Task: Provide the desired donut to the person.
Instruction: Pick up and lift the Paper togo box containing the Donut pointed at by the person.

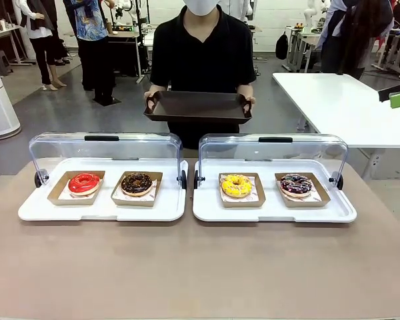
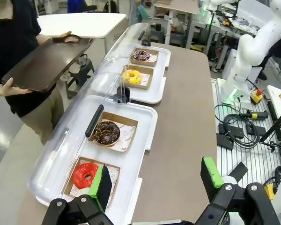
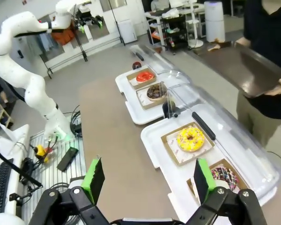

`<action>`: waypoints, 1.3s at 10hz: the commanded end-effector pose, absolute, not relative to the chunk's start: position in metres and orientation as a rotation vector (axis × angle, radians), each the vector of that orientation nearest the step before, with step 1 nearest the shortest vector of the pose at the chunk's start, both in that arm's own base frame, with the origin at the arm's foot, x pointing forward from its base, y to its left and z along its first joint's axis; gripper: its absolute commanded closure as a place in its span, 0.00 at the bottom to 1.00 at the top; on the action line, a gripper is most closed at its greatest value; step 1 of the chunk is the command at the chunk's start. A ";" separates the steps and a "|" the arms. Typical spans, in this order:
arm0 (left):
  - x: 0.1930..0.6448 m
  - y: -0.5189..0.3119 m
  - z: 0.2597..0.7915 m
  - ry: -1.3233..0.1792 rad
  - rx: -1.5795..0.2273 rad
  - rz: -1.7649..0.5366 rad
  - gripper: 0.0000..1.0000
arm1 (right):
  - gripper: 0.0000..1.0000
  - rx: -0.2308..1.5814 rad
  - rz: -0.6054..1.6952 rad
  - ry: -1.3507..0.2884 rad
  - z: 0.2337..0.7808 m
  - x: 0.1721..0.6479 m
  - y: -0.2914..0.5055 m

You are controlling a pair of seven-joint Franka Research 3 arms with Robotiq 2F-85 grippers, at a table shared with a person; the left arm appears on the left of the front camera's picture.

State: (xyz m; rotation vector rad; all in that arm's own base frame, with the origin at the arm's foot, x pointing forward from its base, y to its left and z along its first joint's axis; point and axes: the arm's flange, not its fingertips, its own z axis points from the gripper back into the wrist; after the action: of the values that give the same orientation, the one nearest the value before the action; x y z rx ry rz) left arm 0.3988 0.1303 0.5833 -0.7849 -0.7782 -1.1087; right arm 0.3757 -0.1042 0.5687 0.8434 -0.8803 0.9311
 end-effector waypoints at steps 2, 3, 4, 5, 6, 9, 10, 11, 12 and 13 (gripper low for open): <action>0.385 0.131 0.574 -0.810 -0.711 -1.076 0.00 | 0.00 0.839 0.939 -0.918 0.567 0.364 -0.105; 0.384 0.130 0.576 -0.793 -0.689 -1.081 0.00 | 0.00 0.835 0.936 -0.919 0.568 0.363 -0.105; 0.382 0.126 0.574 -0.773 -0.679 -1.113 0.00 | 0.00 0.835 0.943 -0.900 0.566 0.363 -0.101; 0.391 0.138 0.578 -0.796 -0.737 -1.070 0.00 | 0.00 0.829 0.925 -0.891 0.573 0.368 -0.111; 0.391 0.138 0.578 -0.796 -0.737 -1.070 0.00 | 0.00 0.829 0.925 -0.891 0.573 0.368 -0.111; 0.391 0.138 0.578 -0.796 -0.737 -1.070 0.00 | 0.00 0.829 0.925 -0.891 0.573 0.368 -0.111; 0.391 0.138 0.578 -0.796 -0.737 -1.070 0.00 | 0.00 0.829 0.925 -0.891 0.573 0.368 -0.111; 0.391 0.138 0.578 -0.796 -0.737 -1.070 0.00 | 0.00 0.829 0.925 -0.891 0.573 0.368 -0.111; 0.391 0.138 0.578 -0.796 -0.737 -1.070 0.00 | 0.00 0.829 0.925 -0.891 0.573 0.368 -0.111; 0.391 0.138 0.578 -0.796 -0.737 -1.070 0.00 | 0.00 0.829 0.925 -0.891 0.573 0.368 -0.111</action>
State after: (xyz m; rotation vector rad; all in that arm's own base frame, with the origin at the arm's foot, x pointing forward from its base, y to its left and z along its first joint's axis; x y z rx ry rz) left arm 0.3905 0.1344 0.5755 -0.7299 -0.7881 -1.0715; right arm 0.3673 -0.1119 0.5726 0.8227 -0.8855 0.9210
